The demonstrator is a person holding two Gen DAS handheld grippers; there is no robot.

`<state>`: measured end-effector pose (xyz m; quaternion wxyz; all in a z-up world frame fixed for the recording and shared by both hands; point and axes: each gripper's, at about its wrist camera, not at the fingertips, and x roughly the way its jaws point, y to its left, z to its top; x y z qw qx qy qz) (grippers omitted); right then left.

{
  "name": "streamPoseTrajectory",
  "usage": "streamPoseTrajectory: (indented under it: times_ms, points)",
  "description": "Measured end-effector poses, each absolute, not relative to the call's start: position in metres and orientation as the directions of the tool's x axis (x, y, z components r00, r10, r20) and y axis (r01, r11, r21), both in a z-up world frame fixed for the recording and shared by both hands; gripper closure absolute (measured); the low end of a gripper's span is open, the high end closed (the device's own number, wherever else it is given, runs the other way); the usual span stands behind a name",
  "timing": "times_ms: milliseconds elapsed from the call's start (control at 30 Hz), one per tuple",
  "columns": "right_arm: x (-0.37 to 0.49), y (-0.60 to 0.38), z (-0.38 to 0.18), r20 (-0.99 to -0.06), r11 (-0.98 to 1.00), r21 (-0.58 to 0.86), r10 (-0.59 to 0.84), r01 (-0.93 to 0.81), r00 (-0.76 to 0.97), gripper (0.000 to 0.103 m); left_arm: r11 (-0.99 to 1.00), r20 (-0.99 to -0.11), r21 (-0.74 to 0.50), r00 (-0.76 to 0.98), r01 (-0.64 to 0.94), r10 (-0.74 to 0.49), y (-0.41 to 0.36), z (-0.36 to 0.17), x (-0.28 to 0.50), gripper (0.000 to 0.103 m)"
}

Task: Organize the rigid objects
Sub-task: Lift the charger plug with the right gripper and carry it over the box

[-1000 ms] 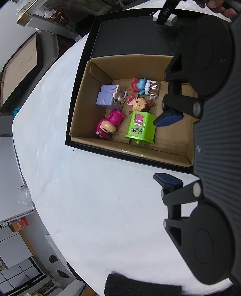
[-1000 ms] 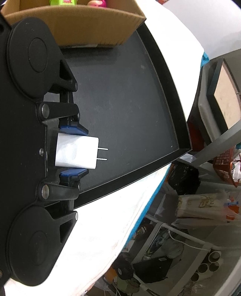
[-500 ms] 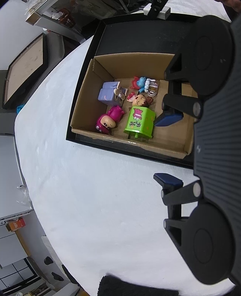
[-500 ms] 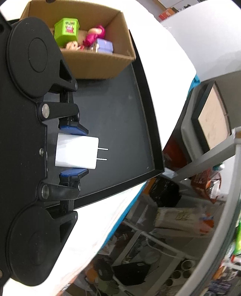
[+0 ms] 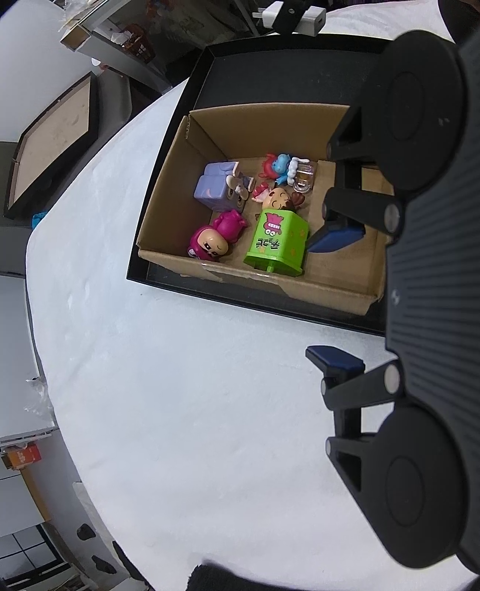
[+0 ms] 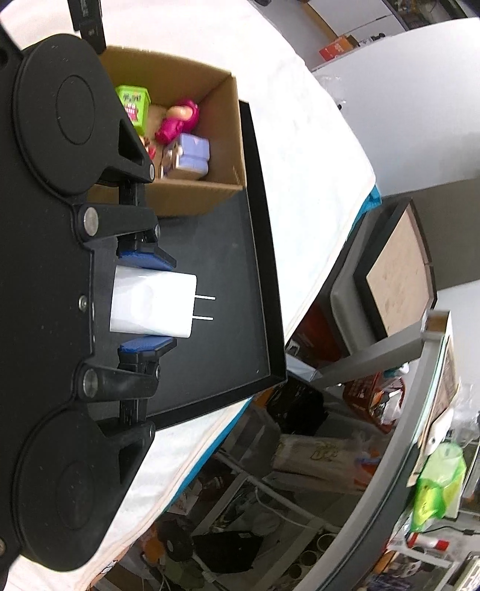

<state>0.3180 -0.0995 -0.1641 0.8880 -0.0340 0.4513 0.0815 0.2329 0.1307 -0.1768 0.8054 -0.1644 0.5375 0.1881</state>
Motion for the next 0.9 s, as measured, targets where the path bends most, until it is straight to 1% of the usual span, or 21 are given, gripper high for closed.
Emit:
streamPoseTrajectory:
  times_ms: [233, 500, 600, 767, 833, 867, 900]
  points:
    - [0.308, -0.076, -0.149, -0.797, 0.973, 0.036, 0.165, -0.227, 0.581, 0.066, 0.876, -0.931, -0.075, 0.348, -0.476, 0.109, 0.138, -0.187, 0.229, 0.049]
    - [0.295, -0.046, -0.141, -0.792, 0.937, 0.064, 0.257, -0.342, 0.554, 0.066, 0.879, -0.925, -0.114, 0.372, -0.464, 0.077, 0.143, -0.191, 0.226, 0.049]
    - [0.292, -0.035, -0.142, -0.799, 0.927, 0.062, 0.269, -0.371, 0.538, 0.065, 0.875, -0.925, -0.131, 0.374, -0.466, 0.061, 0.147, -0.193, 0.224, 0.050]
    - [0.290, -0.017, -0.148, -0.820, 0.913, 0.061, 0.276, -0.403, 0.501, 0.065, 0.873, -0.924, -0.156, 0.380, -0.462, 0.036, 0.150, -0.198, 0.224, 0.053]
    - [0.290, -0.011, -0.153, -0.833, 0.910, 0.072, 0.280, -0.408, 0.478, 0.065, 0.875, -0.923, -0.171, 0.384, -0.454, 0.019, 0.151, -0.200, 0.224, 0.059]
    - [0.292, -0.008, -0.156, -0.840, 0.909, 0.077, 0.281, -0.410, 0.464, 0.065, 0.875, -0.923, -0.182, 0.384, -0.449, 0.005, 0.151, -0.201, 0.224, 0.067]
    - [0.293, -0.005, -0.160, -0.848, 0.907, 0.083, 0.282, -0.413, 0.449, 0.065, 0.872, -0.922, -0.203, 0.386, -0.446, -0.018, 0.152, -0.202, 0.224, 0.078]
